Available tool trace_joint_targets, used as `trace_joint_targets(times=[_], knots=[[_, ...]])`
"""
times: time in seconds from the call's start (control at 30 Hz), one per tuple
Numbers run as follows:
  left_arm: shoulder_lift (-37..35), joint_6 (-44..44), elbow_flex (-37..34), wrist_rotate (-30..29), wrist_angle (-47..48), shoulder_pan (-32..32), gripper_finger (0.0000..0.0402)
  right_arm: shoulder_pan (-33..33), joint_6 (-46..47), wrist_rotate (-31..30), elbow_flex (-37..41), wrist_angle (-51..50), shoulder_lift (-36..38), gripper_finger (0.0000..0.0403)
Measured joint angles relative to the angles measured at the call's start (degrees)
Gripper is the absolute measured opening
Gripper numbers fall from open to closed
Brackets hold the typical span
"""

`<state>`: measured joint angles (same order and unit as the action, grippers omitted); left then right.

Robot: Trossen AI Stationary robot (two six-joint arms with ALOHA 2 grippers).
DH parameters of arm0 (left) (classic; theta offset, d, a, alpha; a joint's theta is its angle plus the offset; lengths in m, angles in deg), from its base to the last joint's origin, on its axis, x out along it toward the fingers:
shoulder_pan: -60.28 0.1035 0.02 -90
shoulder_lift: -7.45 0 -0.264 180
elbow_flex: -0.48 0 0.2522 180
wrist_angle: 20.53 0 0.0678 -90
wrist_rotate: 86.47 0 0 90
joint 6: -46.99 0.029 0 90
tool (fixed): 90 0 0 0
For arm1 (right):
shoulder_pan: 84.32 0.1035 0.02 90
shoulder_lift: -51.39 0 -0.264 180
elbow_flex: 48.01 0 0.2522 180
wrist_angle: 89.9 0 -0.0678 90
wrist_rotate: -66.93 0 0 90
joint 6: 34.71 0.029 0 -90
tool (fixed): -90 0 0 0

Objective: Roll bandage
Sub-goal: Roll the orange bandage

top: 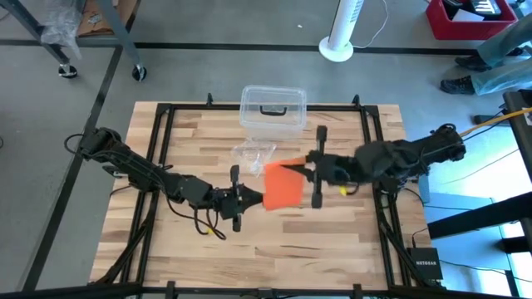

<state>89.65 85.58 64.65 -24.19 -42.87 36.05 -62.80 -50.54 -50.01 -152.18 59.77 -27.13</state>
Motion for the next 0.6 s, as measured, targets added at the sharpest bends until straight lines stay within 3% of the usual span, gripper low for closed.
trace_joint_targets(times=[0.3,0.6], knots=[[0.0,0.6,0.0,0.1,1.2,0.1,0.0005,-10.1,12.9,4.8,0.0,-1.8,-0.9,0.0005],[0.0,1.3,0.0,0.2,1.3,0.1,0.0005,-16.6,22.8,5.6,0.0,-13.4,-6.2,0.0005]])
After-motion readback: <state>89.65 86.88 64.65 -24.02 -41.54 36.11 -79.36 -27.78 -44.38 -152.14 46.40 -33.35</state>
